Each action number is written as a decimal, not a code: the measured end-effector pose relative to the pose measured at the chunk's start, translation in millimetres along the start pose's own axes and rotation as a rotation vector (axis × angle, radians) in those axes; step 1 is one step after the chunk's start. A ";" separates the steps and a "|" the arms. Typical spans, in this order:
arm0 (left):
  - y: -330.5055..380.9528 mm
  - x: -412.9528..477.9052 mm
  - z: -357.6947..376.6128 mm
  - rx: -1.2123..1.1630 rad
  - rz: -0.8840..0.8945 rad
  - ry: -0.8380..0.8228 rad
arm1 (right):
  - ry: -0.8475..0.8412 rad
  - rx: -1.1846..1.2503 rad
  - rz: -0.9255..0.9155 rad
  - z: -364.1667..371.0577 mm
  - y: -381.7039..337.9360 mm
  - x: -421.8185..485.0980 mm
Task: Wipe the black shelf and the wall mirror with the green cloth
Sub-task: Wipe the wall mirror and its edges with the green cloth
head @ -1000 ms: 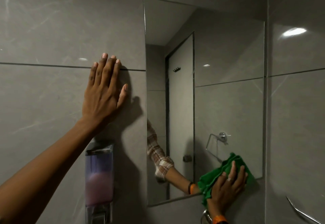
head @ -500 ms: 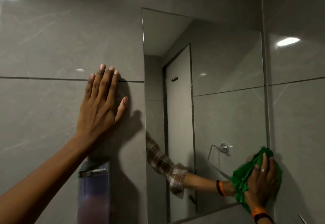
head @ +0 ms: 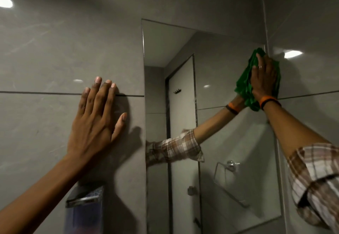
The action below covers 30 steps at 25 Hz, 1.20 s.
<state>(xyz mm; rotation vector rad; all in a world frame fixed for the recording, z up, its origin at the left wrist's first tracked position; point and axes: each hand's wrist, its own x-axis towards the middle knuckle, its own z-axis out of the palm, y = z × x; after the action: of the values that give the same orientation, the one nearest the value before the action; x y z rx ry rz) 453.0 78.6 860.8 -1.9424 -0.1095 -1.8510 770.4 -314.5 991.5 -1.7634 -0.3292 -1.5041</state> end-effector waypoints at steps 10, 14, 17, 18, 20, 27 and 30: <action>2.6 -0.2 2.1 0.010 0.009 0.018 | -0.026 -0.006 -0.232 -1.6 -98.2 15.0; 2.3 0.0 0.3 0.000 0.001 -0.004 | -0.034 -0.027 -0.452 3.2 -179.4 -17.9; 2.3 -0.5 -1.5 -0.016 -0.003 0.013 | -0.066 -0.009 -0.568 10.0 -249.9 -54.2; 1.5 -0.2 -2.4 -0.023 -0.007 0.022 | -0.071 -0.010 -0.595 12.4 -270.7 -68.8; 1.1 -1.0 -2.6 -0.036 -0.017 0.022 | -0.080 -0.005 -0.631 17.0 -299.6 -95.2; -0.6 -5.5 -15.6 -0.271 -0.028 -0.080 | -0.124 0.021 -0.620 10.5 -300.4 -153.1; 6.8 -30.9 -30.2 -0.383 -0.048 -0.196 | -0.139 0.051 -0.633 13.9 -276.1 -237.3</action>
<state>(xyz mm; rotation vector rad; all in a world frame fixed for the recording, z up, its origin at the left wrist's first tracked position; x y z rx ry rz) 424.5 69.0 829.2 -2.3977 0.1509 -1.8088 540.3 -55.1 879.8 -1.8170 -1.0653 -1.7697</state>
